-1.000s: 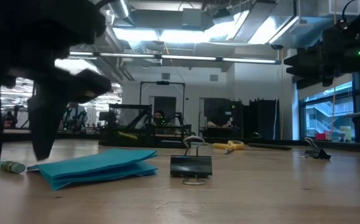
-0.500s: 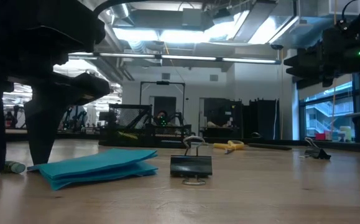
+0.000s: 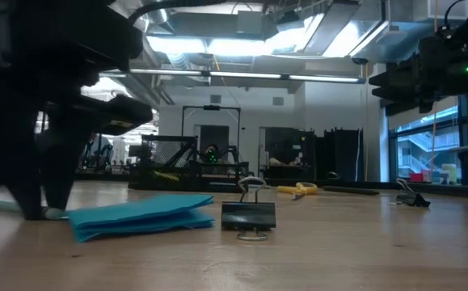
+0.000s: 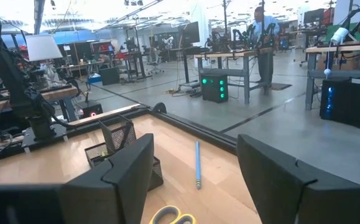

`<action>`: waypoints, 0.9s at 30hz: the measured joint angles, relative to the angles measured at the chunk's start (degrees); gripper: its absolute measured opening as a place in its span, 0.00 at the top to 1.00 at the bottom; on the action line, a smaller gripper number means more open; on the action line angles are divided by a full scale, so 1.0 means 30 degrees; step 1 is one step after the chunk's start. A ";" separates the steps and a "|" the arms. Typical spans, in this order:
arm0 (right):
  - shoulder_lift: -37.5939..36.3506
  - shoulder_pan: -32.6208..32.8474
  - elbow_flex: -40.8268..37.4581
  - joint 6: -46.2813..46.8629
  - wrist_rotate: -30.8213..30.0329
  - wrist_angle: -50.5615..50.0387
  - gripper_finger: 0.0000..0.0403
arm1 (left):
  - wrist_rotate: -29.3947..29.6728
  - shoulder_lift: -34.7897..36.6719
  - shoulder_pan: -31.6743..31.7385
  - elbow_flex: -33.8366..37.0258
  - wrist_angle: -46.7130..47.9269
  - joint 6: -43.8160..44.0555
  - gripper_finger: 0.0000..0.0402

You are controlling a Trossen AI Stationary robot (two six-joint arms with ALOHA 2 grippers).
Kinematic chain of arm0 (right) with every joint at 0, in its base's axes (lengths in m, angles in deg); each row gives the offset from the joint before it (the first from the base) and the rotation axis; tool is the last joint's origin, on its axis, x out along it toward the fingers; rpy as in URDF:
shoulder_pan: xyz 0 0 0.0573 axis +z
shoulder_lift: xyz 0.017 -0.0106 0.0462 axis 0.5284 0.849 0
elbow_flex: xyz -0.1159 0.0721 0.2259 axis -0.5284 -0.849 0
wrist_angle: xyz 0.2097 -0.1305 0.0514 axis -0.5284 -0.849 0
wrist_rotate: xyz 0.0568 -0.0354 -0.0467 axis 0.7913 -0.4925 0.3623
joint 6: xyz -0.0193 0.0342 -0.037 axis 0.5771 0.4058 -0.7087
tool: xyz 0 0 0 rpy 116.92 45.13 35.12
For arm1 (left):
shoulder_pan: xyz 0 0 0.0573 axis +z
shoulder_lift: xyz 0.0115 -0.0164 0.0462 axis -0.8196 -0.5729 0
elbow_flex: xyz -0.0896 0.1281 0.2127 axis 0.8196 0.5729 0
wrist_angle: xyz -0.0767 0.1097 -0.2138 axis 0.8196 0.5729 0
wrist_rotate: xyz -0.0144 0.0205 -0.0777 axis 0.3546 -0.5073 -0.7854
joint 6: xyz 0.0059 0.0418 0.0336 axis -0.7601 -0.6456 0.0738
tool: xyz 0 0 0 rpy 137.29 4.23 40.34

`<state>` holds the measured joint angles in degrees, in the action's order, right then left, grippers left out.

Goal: Pick and place office supplies into organizer
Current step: Put the green pencil into the black desk organizer

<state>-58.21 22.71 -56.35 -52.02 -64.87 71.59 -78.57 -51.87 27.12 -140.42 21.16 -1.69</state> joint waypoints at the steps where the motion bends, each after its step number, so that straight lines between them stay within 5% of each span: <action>1: -0.0007 -0.0007 0.0000 0.0000 0.0003 0.0000 0.42 | 0.0001 0.0000 0.0232 0.0005 0.0040 -0.0181 0.89; 27: -0.0004 -0.0002 0.0000 -0.0618 -0.0002 -0.0015 0.42 | 0.1794 0.1403 0.5354 0.0289 0.0203 -0.5787 0.95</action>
<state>-58.22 22.70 -56.36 -53.87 -64.88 71.55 -73.19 -47.66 43.18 -139.55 21.77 -19.05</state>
